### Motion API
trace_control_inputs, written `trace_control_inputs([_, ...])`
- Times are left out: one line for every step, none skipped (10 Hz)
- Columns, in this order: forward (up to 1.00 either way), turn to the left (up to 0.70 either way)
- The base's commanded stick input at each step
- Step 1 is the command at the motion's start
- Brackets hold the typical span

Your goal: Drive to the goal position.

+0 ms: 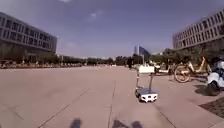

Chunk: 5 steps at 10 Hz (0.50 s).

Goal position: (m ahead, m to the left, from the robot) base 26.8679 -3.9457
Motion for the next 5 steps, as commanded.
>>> trace_control_inputs([1.0, 0.0])
trace_control_inputs([1.0, 0.0])
trace_control_inputs([1.0, 0.0])
trace_control_inputs([1.0, 0.0])
trace_control_inputs([1.0, 0.0])
